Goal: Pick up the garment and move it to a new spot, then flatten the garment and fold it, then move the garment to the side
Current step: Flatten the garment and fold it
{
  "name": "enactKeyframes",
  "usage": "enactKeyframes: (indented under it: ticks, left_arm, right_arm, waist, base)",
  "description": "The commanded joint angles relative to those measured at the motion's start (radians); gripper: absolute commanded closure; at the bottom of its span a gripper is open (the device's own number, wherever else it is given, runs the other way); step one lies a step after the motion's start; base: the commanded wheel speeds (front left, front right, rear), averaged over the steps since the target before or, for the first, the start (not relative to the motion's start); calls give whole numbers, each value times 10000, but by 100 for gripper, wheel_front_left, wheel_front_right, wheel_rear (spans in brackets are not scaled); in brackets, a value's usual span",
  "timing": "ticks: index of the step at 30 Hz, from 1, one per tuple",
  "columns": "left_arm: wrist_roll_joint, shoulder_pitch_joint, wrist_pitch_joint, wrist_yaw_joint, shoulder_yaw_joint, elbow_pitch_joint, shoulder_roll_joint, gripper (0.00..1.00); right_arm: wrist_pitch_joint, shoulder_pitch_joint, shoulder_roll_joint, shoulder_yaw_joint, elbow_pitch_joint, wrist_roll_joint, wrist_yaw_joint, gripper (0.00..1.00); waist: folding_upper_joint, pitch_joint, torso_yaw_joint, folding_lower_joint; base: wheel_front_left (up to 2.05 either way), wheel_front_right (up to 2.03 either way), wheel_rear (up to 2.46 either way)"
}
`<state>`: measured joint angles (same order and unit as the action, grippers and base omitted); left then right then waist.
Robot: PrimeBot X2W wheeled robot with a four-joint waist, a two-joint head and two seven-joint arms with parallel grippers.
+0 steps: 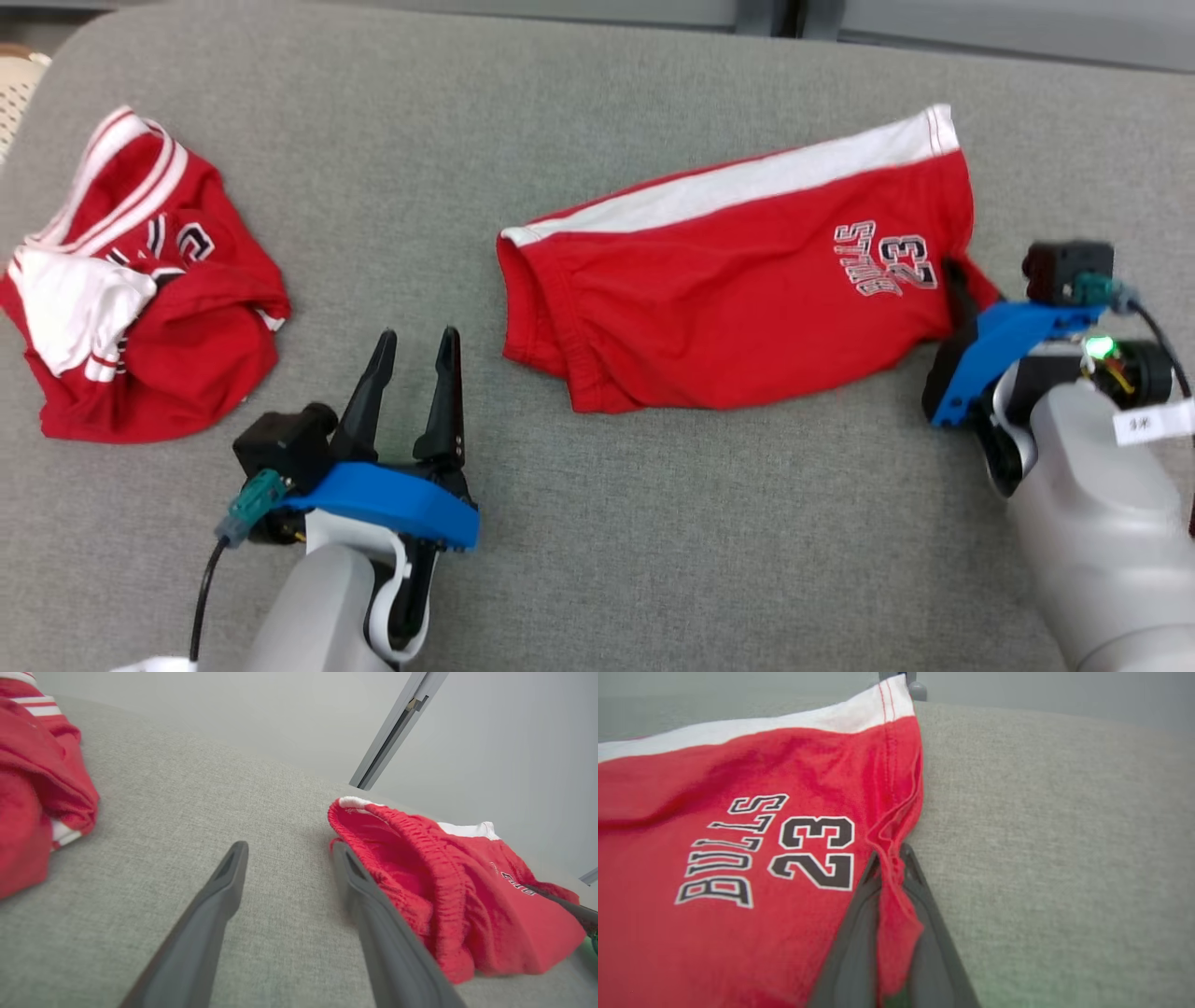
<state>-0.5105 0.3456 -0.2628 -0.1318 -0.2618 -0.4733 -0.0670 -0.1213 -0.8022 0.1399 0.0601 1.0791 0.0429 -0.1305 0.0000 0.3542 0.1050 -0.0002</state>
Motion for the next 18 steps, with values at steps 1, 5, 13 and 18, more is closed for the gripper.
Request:
enactKeyframes:
  ticks: [1, 5, 13, 18]
  left_arm:
    - [141, -202, -28, 19, 91, -4, -12, 0]
    - [495, -794, -28, 19, 40, -43, -16, 0]
    - [812, -2111, -28, 19, 138, -40, -120, 0]
    - [832, -2717, -28, 19, 200, 16, -82, 0]
  right_arm:
    - [-76, 530, 32, 26, 244, 142, -4, 100]
    - [-703, 1124, 85, 286, 346, 703, -1, 100]
    - [-1245, 2926, 435, 519, 544, 1582, -1, 100]
    - [-1369, 3740, 735, 610, 400, 1907, -3, 100]
  waist:
    - [0, -300, -131, 2]
    - [0, -1161, -241, 2]
    - [0, -2664, -345, 2]
    - [0, -3062, -372, 2]
  base:
    - [0, 0, 0]
    - [0, 0, 0]
    - [0, 0, 0]
    - [0, 0, 0]
